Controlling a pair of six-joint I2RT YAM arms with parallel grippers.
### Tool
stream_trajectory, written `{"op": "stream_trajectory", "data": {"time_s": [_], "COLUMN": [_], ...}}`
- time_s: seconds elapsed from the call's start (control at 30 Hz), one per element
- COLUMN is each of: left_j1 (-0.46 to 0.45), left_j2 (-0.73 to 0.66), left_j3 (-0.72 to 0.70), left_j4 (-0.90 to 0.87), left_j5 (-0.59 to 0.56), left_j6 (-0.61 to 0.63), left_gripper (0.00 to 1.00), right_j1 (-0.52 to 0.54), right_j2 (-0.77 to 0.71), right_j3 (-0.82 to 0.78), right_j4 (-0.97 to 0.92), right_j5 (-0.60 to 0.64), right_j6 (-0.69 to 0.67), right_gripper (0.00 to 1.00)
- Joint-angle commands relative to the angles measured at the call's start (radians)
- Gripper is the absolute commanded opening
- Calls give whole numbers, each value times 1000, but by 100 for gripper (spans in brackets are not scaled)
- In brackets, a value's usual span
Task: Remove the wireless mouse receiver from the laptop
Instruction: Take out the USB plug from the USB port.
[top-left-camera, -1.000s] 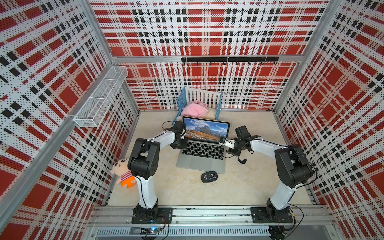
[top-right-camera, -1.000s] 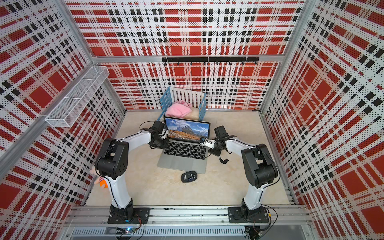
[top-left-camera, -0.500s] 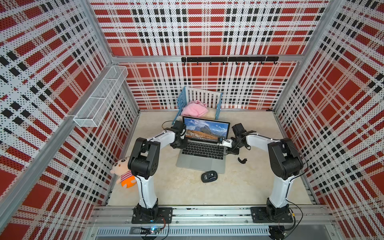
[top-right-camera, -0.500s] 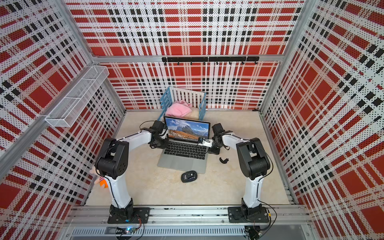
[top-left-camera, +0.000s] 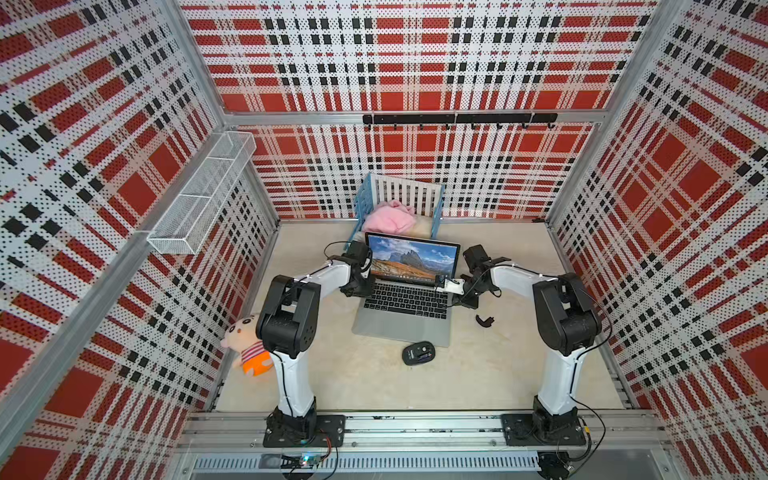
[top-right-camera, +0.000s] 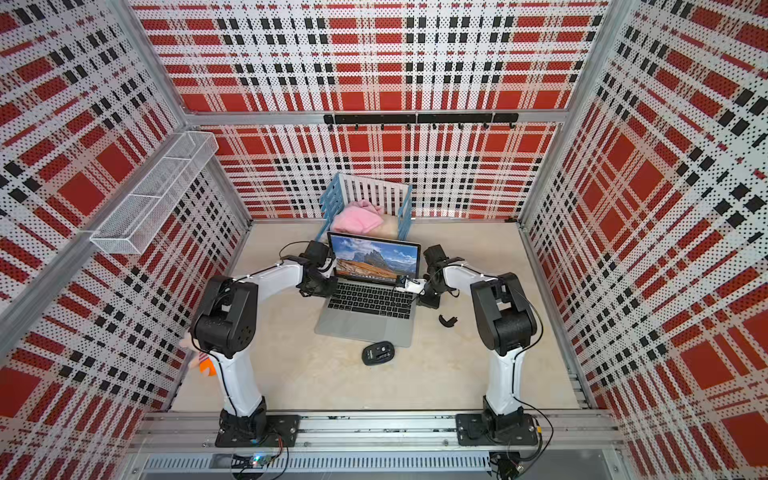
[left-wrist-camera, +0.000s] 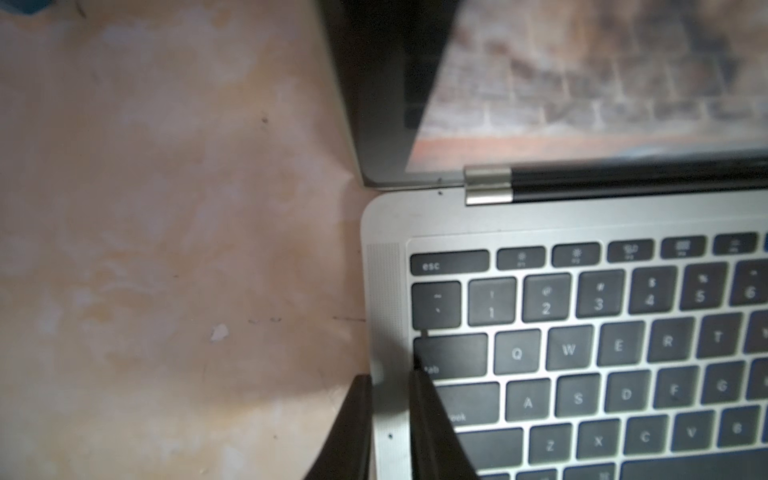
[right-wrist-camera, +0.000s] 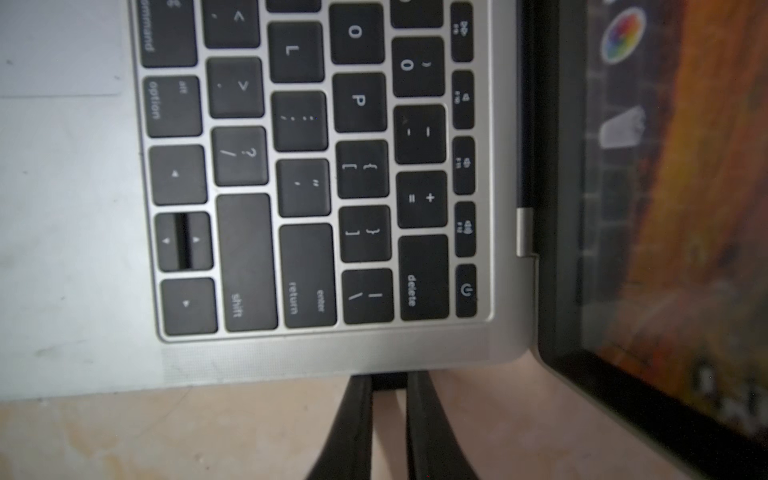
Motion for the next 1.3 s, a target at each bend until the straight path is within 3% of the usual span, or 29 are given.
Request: {"op": "stream_trajectory", "data": {"time_s": [0.0,0.47,1.27], "left_j1": [-21,-47,-37], "left_j2": [118,176,186], "left_j3": [-41,-37,-36], "left_j4": [-20,-70,-90], "left_j5": [22,-104,-117], "left_j6": [16,3,1], "left_gripper": [21,21,20], "right_j1": [26,22,-48], "right_j2": [64,8,-88], "right_j3": [-37,-46,-150], "right_j4": [31,8,15], "right_j5": [11,161,171], "right_j6": [-6,-44,3], "right_gripper": [12,3,2]}}
